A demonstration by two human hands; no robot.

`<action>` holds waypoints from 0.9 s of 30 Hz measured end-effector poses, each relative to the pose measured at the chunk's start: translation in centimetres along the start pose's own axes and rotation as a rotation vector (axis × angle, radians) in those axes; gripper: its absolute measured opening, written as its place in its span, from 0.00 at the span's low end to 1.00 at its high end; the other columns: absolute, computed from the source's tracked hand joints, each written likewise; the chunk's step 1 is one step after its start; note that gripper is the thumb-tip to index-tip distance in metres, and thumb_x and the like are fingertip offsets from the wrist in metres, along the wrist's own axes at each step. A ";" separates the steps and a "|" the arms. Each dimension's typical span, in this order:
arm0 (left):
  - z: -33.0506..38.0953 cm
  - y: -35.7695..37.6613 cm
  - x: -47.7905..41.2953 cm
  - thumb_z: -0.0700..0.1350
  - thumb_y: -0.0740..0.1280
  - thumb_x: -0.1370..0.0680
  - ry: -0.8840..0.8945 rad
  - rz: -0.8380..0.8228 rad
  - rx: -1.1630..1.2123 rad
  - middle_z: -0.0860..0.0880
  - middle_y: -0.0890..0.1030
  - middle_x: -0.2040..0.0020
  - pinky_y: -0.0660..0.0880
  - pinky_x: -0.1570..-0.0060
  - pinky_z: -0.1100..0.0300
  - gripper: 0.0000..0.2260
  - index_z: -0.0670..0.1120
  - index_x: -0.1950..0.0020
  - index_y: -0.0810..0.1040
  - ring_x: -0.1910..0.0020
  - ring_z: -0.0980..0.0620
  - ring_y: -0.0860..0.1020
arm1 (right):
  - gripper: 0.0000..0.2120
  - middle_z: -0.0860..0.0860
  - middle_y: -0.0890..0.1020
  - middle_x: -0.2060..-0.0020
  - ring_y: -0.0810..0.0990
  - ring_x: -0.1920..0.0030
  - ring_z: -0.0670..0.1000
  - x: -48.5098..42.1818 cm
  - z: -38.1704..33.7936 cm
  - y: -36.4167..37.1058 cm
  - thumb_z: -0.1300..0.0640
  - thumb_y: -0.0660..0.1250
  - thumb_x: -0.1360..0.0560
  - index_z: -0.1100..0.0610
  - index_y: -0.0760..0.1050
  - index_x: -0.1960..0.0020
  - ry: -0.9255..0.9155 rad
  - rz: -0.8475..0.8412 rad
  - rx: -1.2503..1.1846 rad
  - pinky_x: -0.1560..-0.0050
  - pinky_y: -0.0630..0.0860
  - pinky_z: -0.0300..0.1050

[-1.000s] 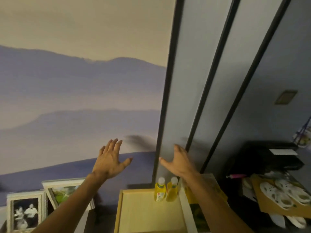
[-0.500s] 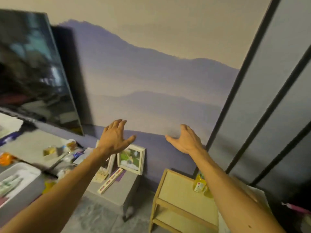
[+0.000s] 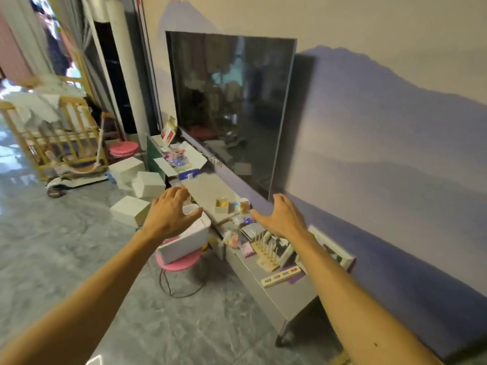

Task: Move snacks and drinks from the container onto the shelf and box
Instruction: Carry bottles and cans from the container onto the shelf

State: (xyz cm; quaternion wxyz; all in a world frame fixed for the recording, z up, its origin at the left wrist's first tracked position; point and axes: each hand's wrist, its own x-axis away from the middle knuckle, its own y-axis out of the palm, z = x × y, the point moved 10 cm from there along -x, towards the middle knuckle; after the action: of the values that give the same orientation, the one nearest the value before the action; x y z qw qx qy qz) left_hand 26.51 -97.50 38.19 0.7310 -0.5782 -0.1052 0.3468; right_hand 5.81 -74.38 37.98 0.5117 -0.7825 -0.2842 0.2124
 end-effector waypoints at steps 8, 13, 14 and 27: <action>-18.6 -2.0 -3.2 0.71 0.63 0.22 -0.189 -0.003 -0.029 0.45 0.72 0.23 0.69 0.27 0.43 0.36 0.49 0.22 0.69 0.28 0.44 0.72 | 0.50 0.55 0.69 0.21 0.71 0.26 0.61 -9.6 -16.7 12.0 0.22 0.63 0.28 0.55 0.61 0.19 -0.095 -0.120 -0.012 0.32 0.74 0.60; -25.8 -0.7 -6.4 0.72 0.62 0.22 -0.219 -0.050 -0.037 0.44 0.73 0.24 0.69 0.29 0.43 0.36 0.50 0.23 0.69 0.29 0.44 0.73 | 0.45 0.56 0.73 0.25 0.74 0.29 0.60 -13.9 -22.4 17.5 0.25 0.65 0.27 0.55 0.65 0.23 -0.119 -0.158 -0.021 0.38 0.76 0.57; -26.8 -0.2 -7.1 0.73 0.61 0.23 -0.223 -0.065 -0.045 0.44 0.73 0.24 0.70 0.29 0.43 0.37 0.50 0.22 0.69 0.28 0.44 0.73 | 0.45 0.56 0.71 0.24 0.74 0.28 0.61 -14.6 -23.0 18.7 0.26 0.65 0.26 0.56 0.63 0.21 -0.117 -0.175 -0.028 0.37 0.77 0.58; -33.8 12.8 -24.6 0.74 0.60 0.25 -0.153 -0.284 -0.078 0.46 0.74 0.27 0.71 0.31 0.46 0.39 0.51 0.22 0.68 0.31 0.44 0.74 | 0.45 0.56 0.73 0.26 0.75 0.29 0.59 -32.2 -23.9 32.2 0.27 0.67 0.27 0.57 0.65 0.22 0.001 -0.279 -0.126 0.38 0.75 0.54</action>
State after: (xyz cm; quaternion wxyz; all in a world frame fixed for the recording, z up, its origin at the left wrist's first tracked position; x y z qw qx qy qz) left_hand 22.23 -137.91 22.10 0.7395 -0.5575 -0.2545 0.2785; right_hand 3.96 -122.04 18.82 0.4860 -0.7662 -0.4027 0.1207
